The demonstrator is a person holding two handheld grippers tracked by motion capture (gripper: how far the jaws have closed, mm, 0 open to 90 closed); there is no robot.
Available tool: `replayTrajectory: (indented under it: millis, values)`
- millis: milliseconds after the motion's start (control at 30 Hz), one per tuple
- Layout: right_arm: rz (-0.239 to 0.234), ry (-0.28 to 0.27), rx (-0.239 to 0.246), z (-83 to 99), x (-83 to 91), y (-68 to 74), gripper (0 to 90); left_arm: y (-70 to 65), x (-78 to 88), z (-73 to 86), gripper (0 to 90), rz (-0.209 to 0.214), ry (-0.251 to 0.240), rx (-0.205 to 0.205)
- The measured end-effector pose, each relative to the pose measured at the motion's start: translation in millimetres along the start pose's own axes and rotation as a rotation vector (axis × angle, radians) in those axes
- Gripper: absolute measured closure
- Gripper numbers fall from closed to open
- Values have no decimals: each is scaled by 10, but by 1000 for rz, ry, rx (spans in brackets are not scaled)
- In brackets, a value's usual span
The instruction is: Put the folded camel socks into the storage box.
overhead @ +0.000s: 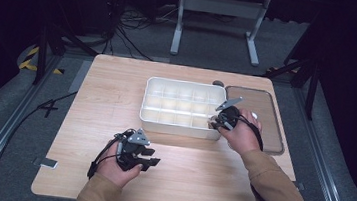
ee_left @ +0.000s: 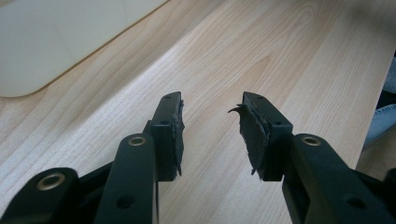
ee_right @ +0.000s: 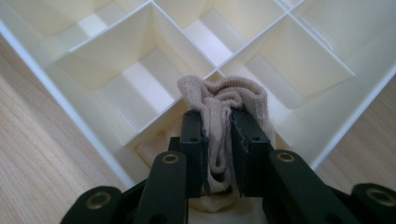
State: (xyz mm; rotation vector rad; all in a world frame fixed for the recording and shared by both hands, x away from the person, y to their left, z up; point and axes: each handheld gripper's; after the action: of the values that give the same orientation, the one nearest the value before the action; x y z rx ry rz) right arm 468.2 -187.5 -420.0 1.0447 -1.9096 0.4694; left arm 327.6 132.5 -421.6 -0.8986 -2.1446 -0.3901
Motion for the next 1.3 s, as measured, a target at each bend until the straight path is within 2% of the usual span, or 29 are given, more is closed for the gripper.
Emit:
replayTrajectory:
  millis: [167, 400, 433, 500, 533, 633, 667, 767, 967, 1033, 1133, 1200, 1300]
  values:
    - [-2, 39, -25, -51, -20, -12, 763, -3, 7, 1, 599, 1, -2, 3]
    - [2, 15, -16, -26, -13, 0, 729, 20, 16, 5, 592, -6, -4, 12]
    - [-6, -6, -39, -14, 11, -8, 703, 26, 21, 5, 586, -5, -4, 13]
    - [-13, -27, -50, 0, 42, -11, 658, 37, 28, 6, 583, -3, -8, 25]
    - [-20, -41, -55, 7, 52, -4, 636, 51, 32, 6, 582, -6, -6, 19]
    - [-10, -61, -33, 25, 110, 28, 609, 51, 34, 14, 582, -9, -10, 38]
    - [-13, -72, -38, 28, 129, 36, 598, 57, 37, 14, 582, -12, -12, 29]
    - [-22, -128, -36, 41, 236, 62, 567, 63, 49, 20, 580, -10, -9, 26]
    - [-49, -241, -33, 99, 478, 126, 532, 90, 91, 52, 561, -21, -13, 64]
    - [-58, -269, -32, 136, 544, 151, 516, 112, 108, 49, 555, -18, -17, 60]
    - [-67, -290, -21, 200, 617, 187, 502, 124, 126, 53, 544, -9, -27, 75]
    - [-76, -305, -13, 249, 663, 213, 497, 135, 140, 50, 539, -4, -33, 69]
    - [-88, -341, 26, 319, 742, 256, 488, 150, 165, 40, 532, 2, -46, 65]
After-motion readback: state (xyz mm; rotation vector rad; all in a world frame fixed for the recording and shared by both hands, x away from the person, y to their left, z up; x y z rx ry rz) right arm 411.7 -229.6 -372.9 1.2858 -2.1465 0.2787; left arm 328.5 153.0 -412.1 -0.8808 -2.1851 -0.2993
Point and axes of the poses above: each handheld gripper's, and its own axes: x roughly backward along the jaws, z roughly out of its underside, y roughly to its left, and after that the axes turned 13 degrees about -z, right-handed
